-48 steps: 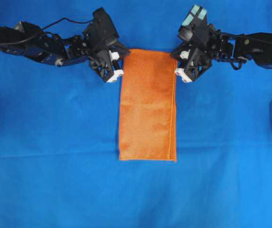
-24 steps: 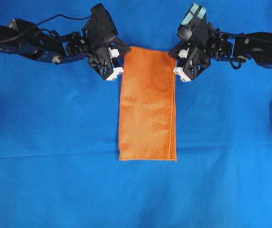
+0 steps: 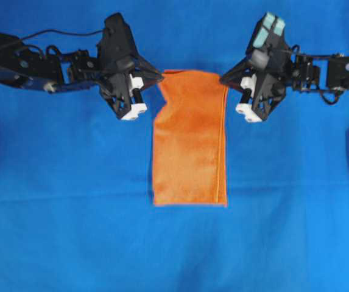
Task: Fold the orange towel.
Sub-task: 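Grasp the top corners with both grippers and lift, then fold the top half down onto the bottom half with both grippers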
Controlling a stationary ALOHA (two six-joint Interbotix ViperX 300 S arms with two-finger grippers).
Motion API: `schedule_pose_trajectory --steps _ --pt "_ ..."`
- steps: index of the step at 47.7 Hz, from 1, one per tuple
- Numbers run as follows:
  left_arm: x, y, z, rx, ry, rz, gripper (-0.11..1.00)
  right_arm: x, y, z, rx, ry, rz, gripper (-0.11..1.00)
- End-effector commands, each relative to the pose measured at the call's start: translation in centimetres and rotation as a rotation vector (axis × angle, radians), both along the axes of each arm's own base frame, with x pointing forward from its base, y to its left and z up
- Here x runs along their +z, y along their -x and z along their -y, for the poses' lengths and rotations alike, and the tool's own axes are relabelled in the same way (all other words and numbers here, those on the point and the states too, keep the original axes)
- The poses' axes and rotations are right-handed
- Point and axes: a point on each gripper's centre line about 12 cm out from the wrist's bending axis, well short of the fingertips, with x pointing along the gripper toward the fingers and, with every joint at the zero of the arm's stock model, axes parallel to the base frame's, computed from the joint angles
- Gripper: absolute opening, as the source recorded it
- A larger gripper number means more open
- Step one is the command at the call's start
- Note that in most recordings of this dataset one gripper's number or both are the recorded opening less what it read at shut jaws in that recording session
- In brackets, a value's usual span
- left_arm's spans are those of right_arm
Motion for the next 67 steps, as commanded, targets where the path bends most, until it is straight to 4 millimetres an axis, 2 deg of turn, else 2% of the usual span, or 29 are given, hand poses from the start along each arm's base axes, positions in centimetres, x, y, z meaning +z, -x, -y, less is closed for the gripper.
schedule_pose_trajectory --steps 1,20,30,35,47,54,67 --pt "1.8 0.1 1.6 -0.040 -0.004 0.032 0.02 1.4 0.0 -1.8 0.043 -0.002 0.045 0.02" --pt "2.6 0.1 10.0 -0.258 0.018 -0.029 0.02 0.5 0.6 -9.4 0.196 -0.104 -0.021 0.02" --pt "2.1 0.2 14.2 -0.367 0.022 -0.057 0.02 -0.1 0.9 -12.1 0.251 -0.138 -0.054 0.02" --pt "1.3 -0.1 15.6 -0.402 0.022 -0.076 0.02 -0.7 0.9 -13.1 0.268 -0.151 -0.077 0.02" --pt "-1.6 -0.8 16.5 -0.414 0.033 -0.149 0.02 -3.2 0.2 -13.9 0.264 -0.171 -0.154 0.02" --pt "-1.8 -0.6 16.4 -0.408 0.038 -0.155 0.02 -3.8 -0.1 -14.4 0.275 -0.170 -0.174 0.02" --pt "-2.0 -0.7 16.4 -0.408 0.038 -0.156 0.02 -3.7 -0.3 -14.4 0.276 -0.171 -0.170 0.02"
